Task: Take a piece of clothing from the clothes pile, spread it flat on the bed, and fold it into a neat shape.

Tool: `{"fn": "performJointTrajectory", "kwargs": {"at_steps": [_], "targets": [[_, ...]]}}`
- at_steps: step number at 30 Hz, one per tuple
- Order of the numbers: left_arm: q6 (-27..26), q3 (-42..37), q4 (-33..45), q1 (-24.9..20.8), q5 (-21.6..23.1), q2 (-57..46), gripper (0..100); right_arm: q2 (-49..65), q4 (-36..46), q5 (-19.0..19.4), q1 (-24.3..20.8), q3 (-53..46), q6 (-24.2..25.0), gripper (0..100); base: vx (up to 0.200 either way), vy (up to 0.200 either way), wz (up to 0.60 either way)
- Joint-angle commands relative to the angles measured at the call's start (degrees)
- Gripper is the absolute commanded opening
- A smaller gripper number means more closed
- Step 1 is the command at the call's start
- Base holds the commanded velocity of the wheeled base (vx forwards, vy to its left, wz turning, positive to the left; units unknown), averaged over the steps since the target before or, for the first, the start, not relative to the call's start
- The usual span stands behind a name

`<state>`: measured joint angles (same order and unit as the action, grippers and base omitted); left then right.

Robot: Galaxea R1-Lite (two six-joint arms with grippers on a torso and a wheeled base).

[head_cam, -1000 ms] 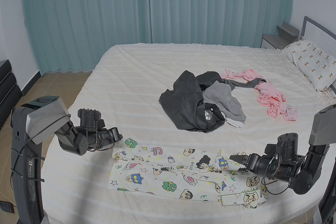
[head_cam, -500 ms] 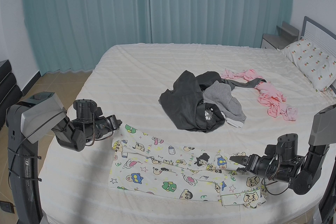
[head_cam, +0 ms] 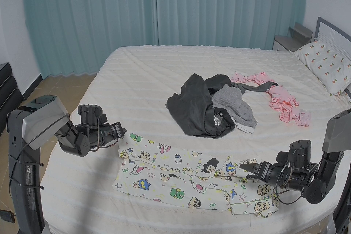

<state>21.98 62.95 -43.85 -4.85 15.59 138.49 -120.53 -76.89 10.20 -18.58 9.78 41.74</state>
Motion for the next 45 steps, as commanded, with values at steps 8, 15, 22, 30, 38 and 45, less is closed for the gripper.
{"fn": "performJointTrajectory", "kwargs": {"at_steps": [8, 15, 22, 30, 38, 45], "targets": [[-6.7, -3.3, 8.3, 1.6, -0.2, 1.3, 0, -0.2, 0.0, 0.2, -0.3, -0.5, 0.0, 100, 0.000, 0.000, 0.00], [-7.0, -1.9, 8.8, 1.2, -4.8, 2.2, 100, -0.2, 0.0, 0.2, -0.3, -0.9, 0.0, 100, 0.000, 0.000, 0.00], [-5.9, -7.1, 8.9, 1.4, 0.9, -1.7, 100, -0.1, -0.1, 0.2, -0.3, -1.1, 0.0, 100, 0.000, 0.000, 0.00], [-6.2, -7.8, 8.5, -3.1, 1.5, -0.1, 100, -0.1, -0.1, 0.2, -0.4, -1.2, -0.1, 100, 0.000, 0.000, 0.00], [-6.5, -4.8, 9.4, -5.6, -3.7, 3.7, 100, 0.0, -0.1, 0.2, -0.4, -1.3, -0.1, 100, 0.000, 0.000, 0.00], [-8.0, -4.9, 13.3, -6.0, -3.7, 3.5, 0, 0.0, -0.2, 0.2, -0.4, -1.3, -0.2, 100, 0.000, 0.000, 0.00]]}}
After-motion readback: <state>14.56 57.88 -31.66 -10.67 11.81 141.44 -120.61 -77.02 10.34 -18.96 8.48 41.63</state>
